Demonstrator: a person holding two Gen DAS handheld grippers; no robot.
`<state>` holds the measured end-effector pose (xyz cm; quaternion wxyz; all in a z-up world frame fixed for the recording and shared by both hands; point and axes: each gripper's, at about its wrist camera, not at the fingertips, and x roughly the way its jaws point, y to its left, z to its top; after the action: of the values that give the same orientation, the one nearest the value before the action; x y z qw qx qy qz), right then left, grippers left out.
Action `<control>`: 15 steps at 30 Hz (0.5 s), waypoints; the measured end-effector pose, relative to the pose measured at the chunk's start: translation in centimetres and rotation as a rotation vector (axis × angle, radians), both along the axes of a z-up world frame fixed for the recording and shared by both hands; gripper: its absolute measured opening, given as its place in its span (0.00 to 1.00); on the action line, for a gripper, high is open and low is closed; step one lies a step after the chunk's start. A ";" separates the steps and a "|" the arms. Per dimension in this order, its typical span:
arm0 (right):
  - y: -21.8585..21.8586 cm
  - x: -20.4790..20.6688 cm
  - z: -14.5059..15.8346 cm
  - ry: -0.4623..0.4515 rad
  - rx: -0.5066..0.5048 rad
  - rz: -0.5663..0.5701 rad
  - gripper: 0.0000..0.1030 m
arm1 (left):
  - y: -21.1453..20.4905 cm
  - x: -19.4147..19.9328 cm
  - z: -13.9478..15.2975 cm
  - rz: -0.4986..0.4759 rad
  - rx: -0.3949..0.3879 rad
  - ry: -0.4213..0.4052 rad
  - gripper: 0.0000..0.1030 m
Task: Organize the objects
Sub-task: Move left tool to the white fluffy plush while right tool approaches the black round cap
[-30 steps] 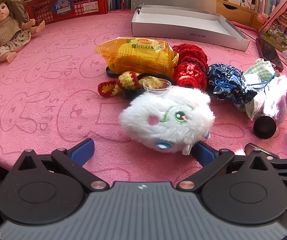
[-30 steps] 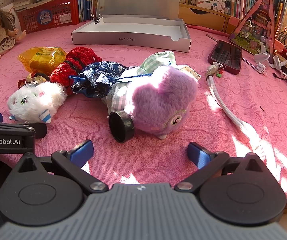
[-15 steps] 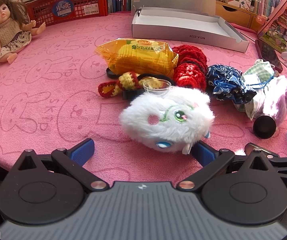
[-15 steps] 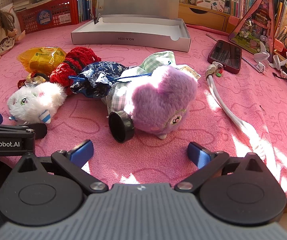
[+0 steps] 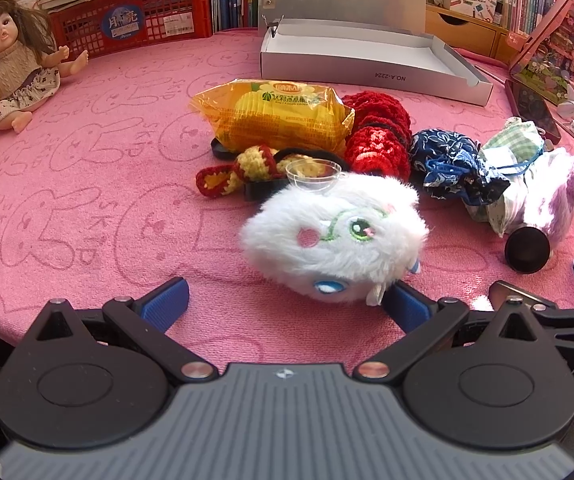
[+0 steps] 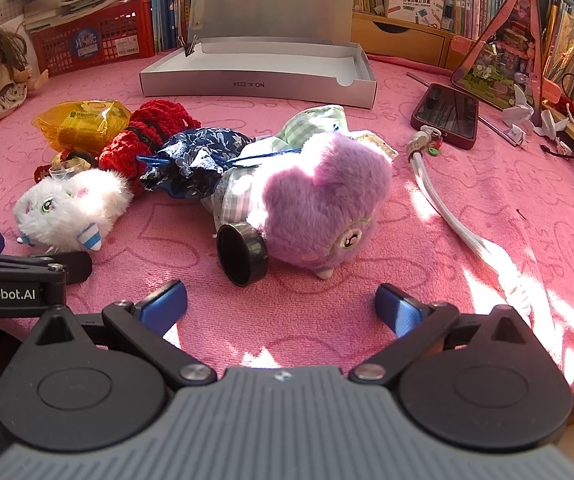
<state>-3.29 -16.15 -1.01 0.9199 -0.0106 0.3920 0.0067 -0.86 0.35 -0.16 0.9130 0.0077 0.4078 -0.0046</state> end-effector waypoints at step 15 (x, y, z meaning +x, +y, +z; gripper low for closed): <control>0.5 -0.6 0.5 -0.037 -0.016 -0.013 0.91 | 0.8 -0.5 0.2 -0.045 -0.034 -0.021 1.00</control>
<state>-3.91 -15.63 -0.53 0.9269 -0.0156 0.3750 -0.0025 -1.34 1.14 0.08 0.9170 0.0012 0.3976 -0.0319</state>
